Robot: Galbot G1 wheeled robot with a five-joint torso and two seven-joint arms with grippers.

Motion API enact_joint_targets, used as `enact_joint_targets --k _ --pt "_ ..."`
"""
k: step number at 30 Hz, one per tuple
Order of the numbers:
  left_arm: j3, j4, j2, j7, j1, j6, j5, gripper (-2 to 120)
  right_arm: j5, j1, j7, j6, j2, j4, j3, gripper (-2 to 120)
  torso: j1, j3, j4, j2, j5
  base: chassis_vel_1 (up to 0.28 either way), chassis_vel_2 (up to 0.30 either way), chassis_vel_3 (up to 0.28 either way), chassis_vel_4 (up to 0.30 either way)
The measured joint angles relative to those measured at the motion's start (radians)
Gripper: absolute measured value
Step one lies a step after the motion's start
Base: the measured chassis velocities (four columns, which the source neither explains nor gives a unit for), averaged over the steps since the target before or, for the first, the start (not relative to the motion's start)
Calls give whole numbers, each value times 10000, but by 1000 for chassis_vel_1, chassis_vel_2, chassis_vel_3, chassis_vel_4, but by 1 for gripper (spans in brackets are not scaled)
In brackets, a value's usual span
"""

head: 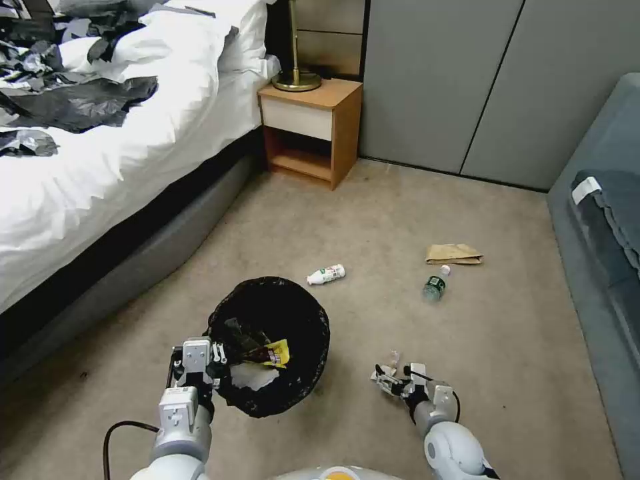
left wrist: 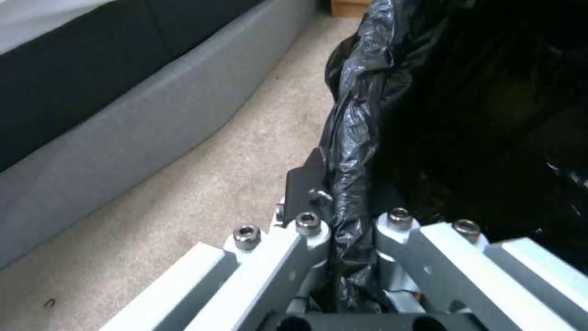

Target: Pick up the trash bin, then pick up the garbage from the floor and place it into the trash bin.

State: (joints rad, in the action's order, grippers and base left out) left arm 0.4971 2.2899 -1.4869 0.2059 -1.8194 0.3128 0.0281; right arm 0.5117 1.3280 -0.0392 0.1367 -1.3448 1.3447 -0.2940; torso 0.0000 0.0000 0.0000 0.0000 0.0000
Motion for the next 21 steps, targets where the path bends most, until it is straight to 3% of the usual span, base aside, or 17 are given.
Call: enact_joint_targets --k 15,21 --pt "-41 0 -37 0 -28 -14 76 1 -238 -446 123 -212 -179 -723 130 100 0 0 0 0 0 0 0 0 0" --pt "-46 0 -47 0 -32 -22 86 1 -425 -747 218 -358 -308 -1251 188 88 0 -1 -1 1 -4 0 0 0 0"
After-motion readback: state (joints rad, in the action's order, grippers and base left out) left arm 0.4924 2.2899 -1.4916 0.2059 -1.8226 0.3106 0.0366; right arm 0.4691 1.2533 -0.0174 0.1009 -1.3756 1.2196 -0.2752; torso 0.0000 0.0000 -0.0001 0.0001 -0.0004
